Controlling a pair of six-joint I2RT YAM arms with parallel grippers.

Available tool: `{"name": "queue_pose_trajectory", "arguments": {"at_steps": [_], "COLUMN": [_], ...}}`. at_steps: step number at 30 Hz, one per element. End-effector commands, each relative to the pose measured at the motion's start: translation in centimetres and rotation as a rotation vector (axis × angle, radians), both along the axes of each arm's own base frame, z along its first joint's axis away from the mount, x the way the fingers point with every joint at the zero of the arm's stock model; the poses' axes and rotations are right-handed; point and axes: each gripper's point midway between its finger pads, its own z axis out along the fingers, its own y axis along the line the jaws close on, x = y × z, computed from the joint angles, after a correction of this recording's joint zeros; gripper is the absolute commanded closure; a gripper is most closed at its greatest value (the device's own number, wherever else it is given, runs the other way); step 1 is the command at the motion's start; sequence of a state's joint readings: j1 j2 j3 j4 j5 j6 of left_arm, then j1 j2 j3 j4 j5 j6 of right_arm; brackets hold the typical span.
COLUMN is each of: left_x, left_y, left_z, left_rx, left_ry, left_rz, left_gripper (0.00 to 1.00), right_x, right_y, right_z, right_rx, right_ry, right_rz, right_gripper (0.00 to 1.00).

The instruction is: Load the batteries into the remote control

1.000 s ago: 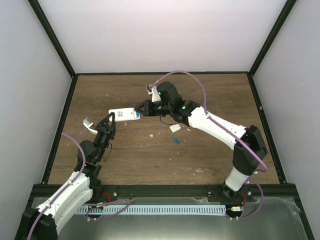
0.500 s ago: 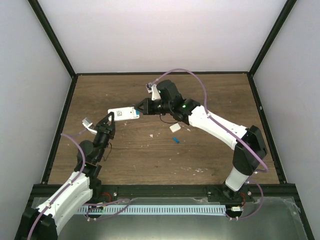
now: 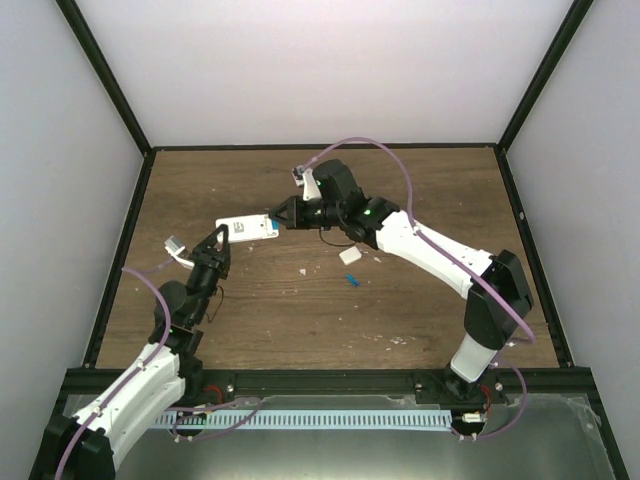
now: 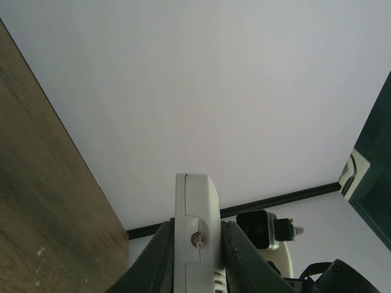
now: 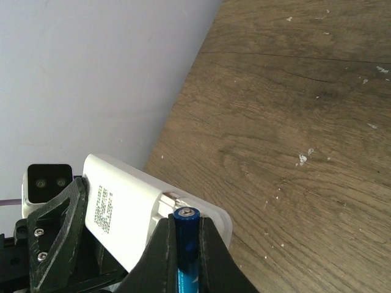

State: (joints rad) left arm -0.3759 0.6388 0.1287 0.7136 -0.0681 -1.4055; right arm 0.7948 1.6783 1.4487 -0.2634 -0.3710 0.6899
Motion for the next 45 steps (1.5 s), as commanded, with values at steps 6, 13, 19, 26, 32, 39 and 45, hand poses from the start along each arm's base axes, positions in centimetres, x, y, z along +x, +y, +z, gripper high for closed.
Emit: {"name": "queue_pose_trajectory", "arguments": {"at_steps": [6, 13, 19, 26, 32, 39, 45], "left_x": [-0.5, -0.5, -0.5, -0.6, -0.6, -0.7, -0.9], "left_y": [0.4, 0.5, 0.7, 0.7, 0.9, 0.9, 1.2], "left_z": [1.6, 1.6, 1.7, 1.7, 1.8, 1.9, 1.8], "left_rx": [-0.028, -0.029, -0.030, -0.031, -0.033, -0.035, -0.049], "left_ry": [-0.067, -0.068, -0.069, -0.070, -0.073, -0.077, -0.081], "left_rz": [0.011, 0.019, 0.030, 0.030, 0.035, 0.036, 0.044], "left_gripper": [1.00, 1.00, 1.00, 1.00, 1.00, 1.00, 1.00], "right_x": [0.2, -0.2, -0.7, -0.7, -0.5, -0.3, 0.0], "right_y": [1.3, 1.1, 1.0, 0.8, 0.6, 0.5, -0.4], "right_z": [0.8, 0.1, -0.6, -0.6, -0.1, 0.7, 2.5], "right_rx": [0.021, 0.004, -0.018, -0.026, -0.034, -0.038, -0.050], "right_ry": [-0.014, -0.001, 0.017, 0.006, -0.010, -0.035, -0.091], "right_rz": [0.021, 0.015, 0.015, 0.007, 0.001, 0.001, -0.033], "right_gripper": [0.99, 0.99, 0.99, 0.94, 0.90, 0.87, 0.80]}}
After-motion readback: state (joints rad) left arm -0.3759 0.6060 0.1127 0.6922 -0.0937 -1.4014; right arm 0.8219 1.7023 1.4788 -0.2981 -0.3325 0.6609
